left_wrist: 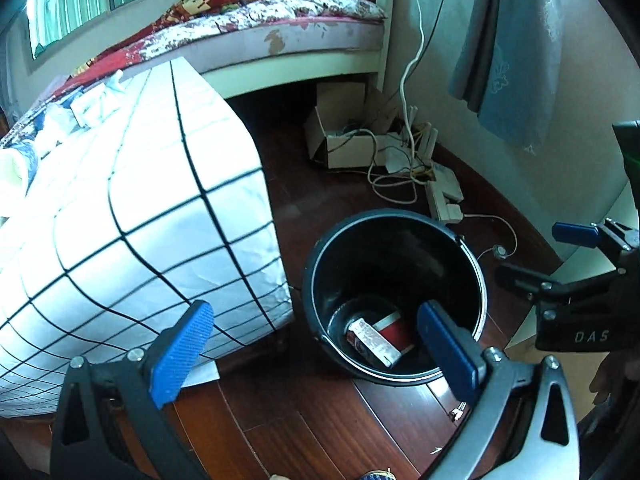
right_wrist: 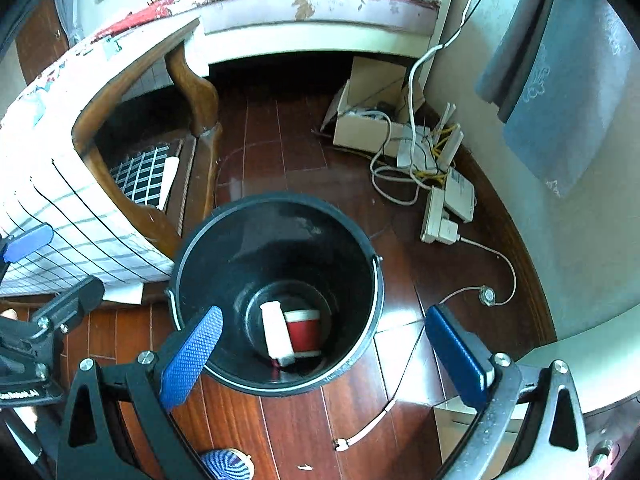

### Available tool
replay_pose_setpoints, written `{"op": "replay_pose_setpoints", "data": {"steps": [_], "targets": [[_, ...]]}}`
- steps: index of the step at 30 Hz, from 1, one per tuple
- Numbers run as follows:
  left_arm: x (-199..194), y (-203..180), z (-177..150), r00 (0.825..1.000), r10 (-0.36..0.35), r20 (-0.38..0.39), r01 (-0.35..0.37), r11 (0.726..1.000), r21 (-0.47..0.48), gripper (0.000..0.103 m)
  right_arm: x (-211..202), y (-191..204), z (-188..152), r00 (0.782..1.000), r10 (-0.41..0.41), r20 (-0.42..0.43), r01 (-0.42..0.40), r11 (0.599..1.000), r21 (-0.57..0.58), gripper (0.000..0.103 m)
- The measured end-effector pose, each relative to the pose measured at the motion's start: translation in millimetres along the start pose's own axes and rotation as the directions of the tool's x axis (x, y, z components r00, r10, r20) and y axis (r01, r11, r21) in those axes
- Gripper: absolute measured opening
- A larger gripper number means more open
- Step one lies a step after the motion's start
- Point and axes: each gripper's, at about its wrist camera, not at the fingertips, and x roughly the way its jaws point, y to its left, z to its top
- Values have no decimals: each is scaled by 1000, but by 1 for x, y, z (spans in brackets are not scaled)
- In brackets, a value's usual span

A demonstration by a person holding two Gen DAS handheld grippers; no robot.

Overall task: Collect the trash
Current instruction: 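Open the left tool over the bin while the right tool releases the cup, then grasp the yellow cloth with the left tool while the right tool grasps the blue-patterned cup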

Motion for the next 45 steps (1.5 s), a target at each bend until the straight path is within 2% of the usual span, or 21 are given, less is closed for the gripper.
{"op": "replay_pose_setpoints", "data": {"steps": [14,20,25,34,37,42,45], "targets": [[-54,45,11,991,77,114,-71,996,-56,102,-56,60,25,986,35,160,-34,999,-13,102],[-70,80,9,980,133,150,-118,987,-109,102,-67,98,41,976,86,200,-78,996,-44,102],[-80,119,3,962,208,175,-181,971,-157,102,-66,133,54,969,131,211,-117,990,-79,102],[-98,201,-19,935,317,158,-266,924,-275,102,-67,223,76,941,239,238,-192,960,-204,102],[-105,231,-26,921,361,144,-305,901,-310,102,-67,255,85,933,274,234,-216,945,-247,102],[-115,290,-29,891,436,123,-362,849,-386,102,-58,307,112,908,365,204,-306,913,-270,102],[-114,325,-30,881,462,103,-381,821,-425,102,-56,336,125,892,397,214,-329,897,-295,102]]}}
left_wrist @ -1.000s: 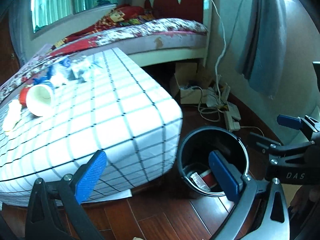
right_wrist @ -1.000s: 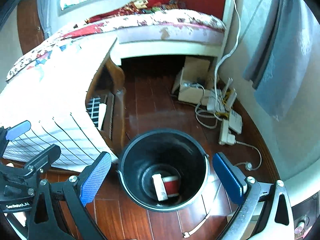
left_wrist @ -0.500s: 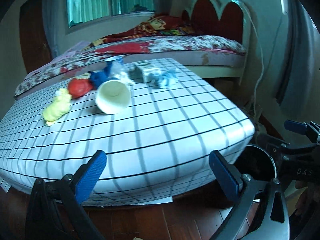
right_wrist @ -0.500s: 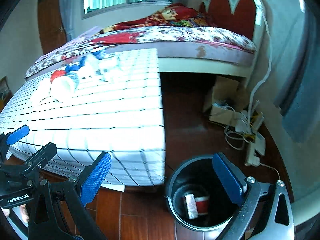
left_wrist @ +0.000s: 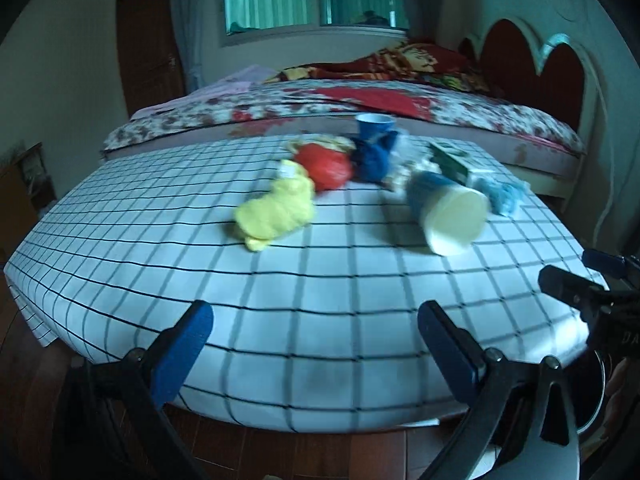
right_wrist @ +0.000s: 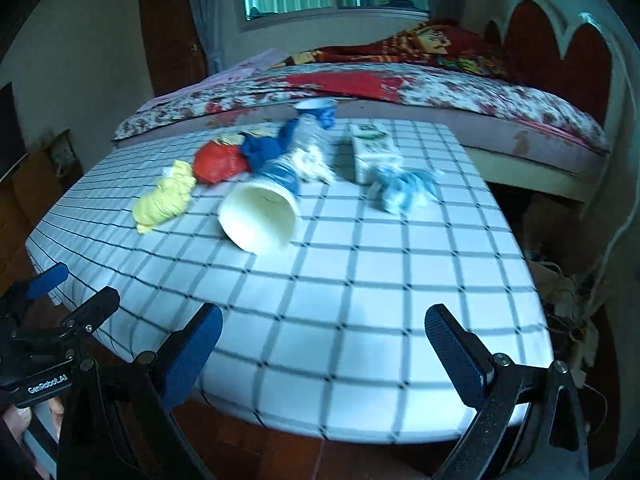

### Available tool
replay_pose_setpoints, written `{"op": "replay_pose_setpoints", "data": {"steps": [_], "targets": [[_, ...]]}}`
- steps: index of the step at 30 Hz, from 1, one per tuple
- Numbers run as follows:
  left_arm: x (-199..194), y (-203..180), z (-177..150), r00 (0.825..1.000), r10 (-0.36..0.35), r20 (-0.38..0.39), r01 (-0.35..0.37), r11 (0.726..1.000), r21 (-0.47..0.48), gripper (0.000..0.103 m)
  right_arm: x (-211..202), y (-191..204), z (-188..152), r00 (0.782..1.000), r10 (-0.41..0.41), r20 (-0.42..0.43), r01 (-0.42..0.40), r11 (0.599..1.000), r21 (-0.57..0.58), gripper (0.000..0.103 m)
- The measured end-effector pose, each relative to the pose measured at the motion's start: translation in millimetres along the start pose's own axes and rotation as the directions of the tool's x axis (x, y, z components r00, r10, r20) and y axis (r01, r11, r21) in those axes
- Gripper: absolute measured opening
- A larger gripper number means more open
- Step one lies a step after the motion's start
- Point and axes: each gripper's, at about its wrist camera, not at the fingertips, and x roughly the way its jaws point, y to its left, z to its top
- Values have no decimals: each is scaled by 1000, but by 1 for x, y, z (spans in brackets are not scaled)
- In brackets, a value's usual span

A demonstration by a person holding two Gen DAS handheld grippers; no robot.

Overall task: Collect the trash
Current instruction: 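Grasp the yellow cloth with the left tool while the right tool grasps the blue-patterned cup, then carry the yellow cloth and blue-patterned cup over the black bin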

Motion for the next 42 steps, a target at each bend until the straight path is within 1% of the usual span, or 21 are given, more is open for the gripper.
{"op": "replay_pose_setpoints", "data": {"steps": [4,6,9,12,15,16,18,19,20,22,23,24,25,27,28,32,35,40,42], "targets": [[29,29,17,1000,6,-25,-8,998,-62,102,31,23,25,1000,26,4,-26,1000,-14,102],[43,36,26,1000,7,-28,-9,997,-74,102,44,29,33,1000,11,3,-11,1000,-14,102],[61,35,37,1000,17,-16,-17,998,-56,102,68,33,46,1000,-1,-14,1,1000,-13,102],[83,31,47,999,6,-31,-7,999,-48,102,90,34,53,999,-24,-48,23,1000,-19,102],[104,28,55,998,9,-58,-11,999,-36,102,103,29,53,997,-10,-74,10,1000,-11,102],[112,28,57,997,10,-72,-12,999,-37,102,105,29,53,997,-6,-77,5,1000,-16,100],[123,31,61,996,4,-92,-8,999,-44,101,109,28,52,996,9,-87,-11,1000,-27,93],[128,32,62,995,1,-104,-6,999,-44,101,111,28,52,996,14,-91,-16,1000,-27,84],[131,32,63,993,-1,-114,-4,999,-45,96,113,27,52,995,21,-100,-24,999,-26,75],[135,32,65,991,-25,-130,19,999,-47,85,113,25,52,995,38,-92,-40,999,-18,70],[135,32,64,990,-44,-135,37,998,-53,68,112,25,52,995,38,-88,-40,999,-22,68],[136,31,64,988,-57,-145,50,997,-54,57,112,25,52,995,39,-87,-42,999,-25,67],[135,29,63,987,-64,-146,57,997,-49,56,112,26,53,995,42,-86,-44,999,-28,65],[128,25,61,989,-73,-129,70,997,-33,50,108,26,53,996,51,-77,-55,998,-41,58],[123,24,60,989,-89,-119,85,996,-35,49,105,25,53,996,54,-70,-57,998,-42,55],[92,11,55,990,-123,-62,123,992,-3,48,85,20,49,998,62,-20,-63,997,-38,54],[69,0,51,991,-129,-35,130,991,22,48,66,16,44,998,56,9,-56,997,-47,53],[39,-21,44,990,-141,-12,142,988,59,48,36,2,37,999,29,46,-27,999,-32,53],[29,-30,40,988,-157,-10,157,985,67,48,22,-6,34,998,18,65,-16,1000,-22,53]]}}
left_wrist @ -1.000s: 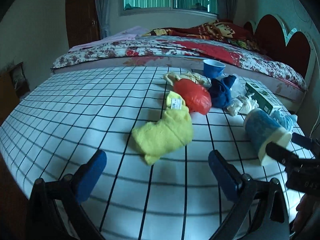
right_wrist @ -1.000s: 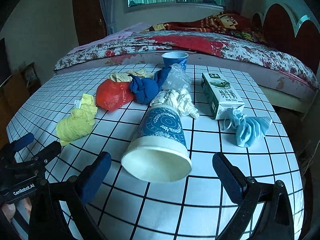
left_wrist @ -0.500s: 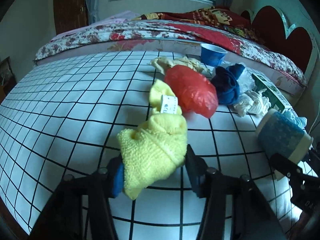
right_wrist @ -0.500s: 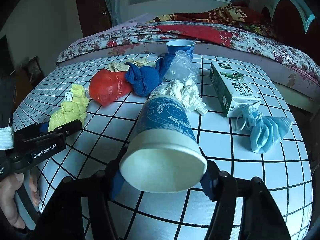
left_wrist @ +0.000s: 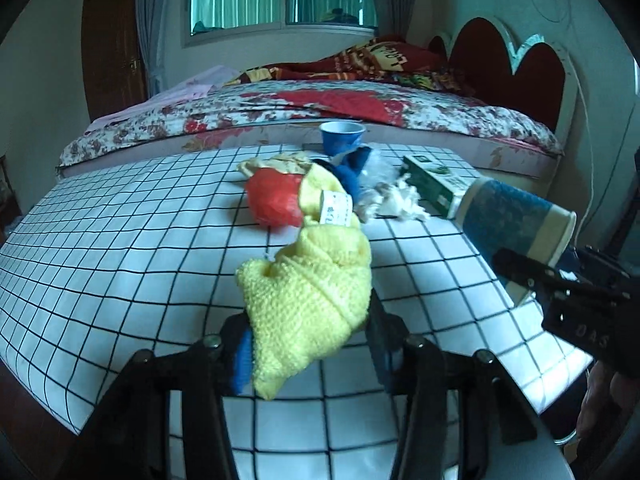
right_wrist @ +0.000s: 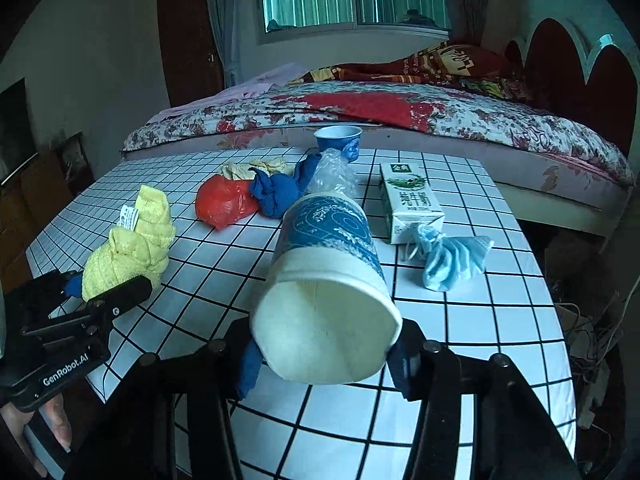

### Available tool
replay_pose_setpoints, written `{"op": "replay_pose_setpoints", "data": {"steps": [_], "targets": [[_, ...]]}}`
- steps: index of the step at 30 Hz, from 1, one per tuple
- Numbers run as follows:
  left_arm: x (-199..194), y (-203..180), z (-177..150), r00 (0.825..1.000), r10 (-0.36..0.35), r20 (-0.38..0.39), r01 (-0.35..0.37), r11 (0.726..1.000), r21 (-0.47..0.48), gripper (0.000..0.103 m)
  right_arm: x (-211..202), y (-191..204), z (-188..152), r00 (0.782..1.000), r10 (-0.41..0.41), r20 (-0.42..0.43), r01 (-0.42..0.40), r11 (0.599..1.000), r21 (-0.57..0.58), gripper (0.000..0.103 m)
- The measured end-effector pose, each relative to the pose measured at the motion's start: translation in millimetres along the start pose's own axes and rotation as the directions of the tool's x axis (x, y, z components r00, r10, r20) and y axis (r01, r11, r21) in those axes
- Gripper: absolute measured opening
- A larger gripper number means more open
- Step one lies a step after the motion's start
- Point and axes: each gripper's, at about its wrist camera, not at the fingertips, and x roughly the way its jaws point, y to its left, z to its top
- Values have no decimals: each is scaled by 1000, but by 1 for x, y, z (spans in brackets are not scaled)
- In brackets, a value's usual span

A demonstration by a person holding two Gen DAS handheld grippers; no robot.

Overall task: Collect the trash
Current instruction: 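Carry the yellow cloth and blue-patterned cup over the black bin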

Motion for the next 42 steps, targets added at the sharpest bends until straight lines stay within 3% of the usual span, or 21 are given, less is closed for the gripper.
{"op": "replay_pose_setpoints", "data": {"steps": [9,23,34,42], "targets": [[-31,-43,-11,998,-51,28,49,997,59,48,-57,-34,-15,997,-50,65,47,998,46,53],[-58,-121,-29,986,-160,39,151,974,167,48,-119,-99,-58,986,-145,76,137,985,101,54],[-59,-192,-44,961,-277,-6,270,929,253,48,-154,-157,-99,972,-234,33,226,960,163,54],[-56,-240,-64,926,-368,-83,375,876,305,48,-169,-197,-138,962,-268,-48,272,945,179,54]]}}
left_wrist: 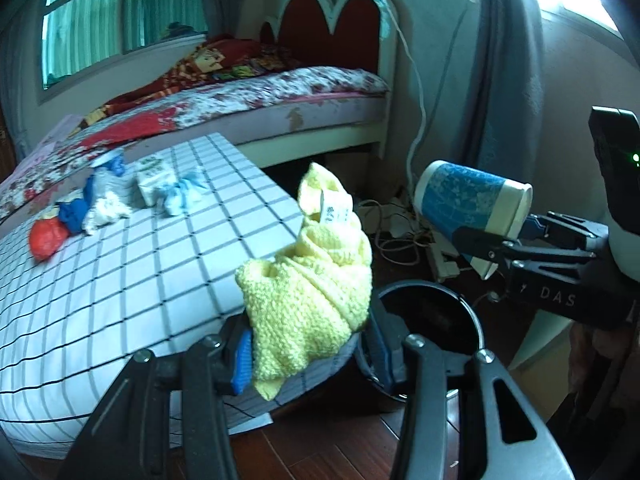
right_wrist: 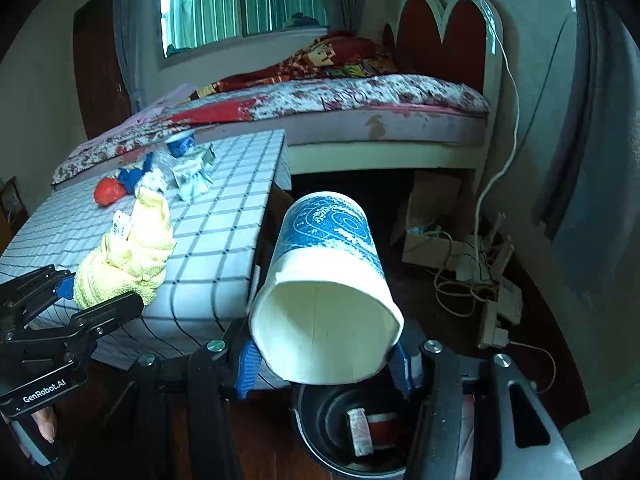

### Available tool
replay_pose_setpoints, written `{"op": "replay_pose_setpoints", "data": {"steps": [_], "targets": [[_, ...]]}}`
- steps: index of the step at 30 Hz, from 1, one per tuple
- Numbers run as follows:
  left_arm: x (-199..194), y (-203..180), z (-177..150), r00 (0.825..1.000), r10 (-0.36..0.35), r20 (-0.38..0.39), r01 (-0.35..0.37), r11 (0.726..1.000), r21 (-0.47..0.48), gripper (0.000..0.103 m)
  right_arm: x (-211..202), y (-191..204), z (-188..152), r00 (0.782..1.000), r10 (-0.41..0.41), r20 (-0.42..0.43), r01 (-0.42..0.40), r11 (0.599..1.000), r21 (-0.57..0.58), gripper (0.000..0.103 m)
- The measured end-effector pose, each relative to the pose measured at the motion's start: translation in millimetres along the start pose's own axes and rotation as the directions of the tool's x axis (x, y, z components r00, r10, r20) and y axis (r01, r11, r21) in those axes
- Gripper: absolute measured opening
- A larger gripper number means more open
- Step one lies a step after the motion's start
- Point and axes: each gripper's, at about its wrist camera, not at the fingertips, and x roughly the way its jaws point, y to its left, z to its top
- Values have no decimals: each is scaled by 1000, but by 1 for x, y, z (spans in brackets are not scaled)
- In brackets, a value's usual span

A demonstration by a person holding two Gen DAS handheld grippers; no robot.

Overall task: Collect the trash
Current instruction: 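Carry the yellow cloth and blue-patterned cup over the black bin, then open both tools to drop the cloth and cup into the bin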

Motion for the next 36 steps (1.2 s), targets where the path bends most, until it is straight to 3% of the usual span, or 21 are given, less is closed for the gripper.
{"op": "replay_pose_setpoints", "data": {"steps": [8,13,22,24,25,27,28,29,32,36], "targets": [[33,-46,-11,987,-129,-98,132,991,23,48,5,-45,-39,995,-23,-102,25,1000,18,55],[61,-63,-24,961,-196,-193,204,979,20,49,19,-59,-60,984,-1,-178,1,1000,3,56],[101,-79,-34,927,-229,-298,250,968,33,50,58,-80,-77,953,29,-303,-40,999,-30,57],[106,-83,-36,922,-233,-308,257,965,40,57,66,-81,-79,943,39,-332,-54,998,-36,60],[110,-83,-36,920,-238,-312,261,965,34,62,71,-83,-81,936,42,-349,-58,998,-35,66],[119,-80,-37,925,-212,-316,228,974,14,88,80,-84,-86,928,12,-372,-34,998,-52,86],[119,-78,-39,926,-206,-316,216,976,-2,93,84,-86,-89,923,-25,-385,0,998,-66,95],[119,-76,-42,928,-198,-315,204,979,-15,101,88,-89,-93,913,-43,-405,18,998,-65,95],[116,-74,-49,941,-147,-306,153,988,-2,102,90,-93,-98,899,-92,-428,63,995,-80,102],[113,-73,-52,951,-96,-293,100,995,-1,102,85,-92,-97,896,-111,-429,82,993,-85,102]]}}
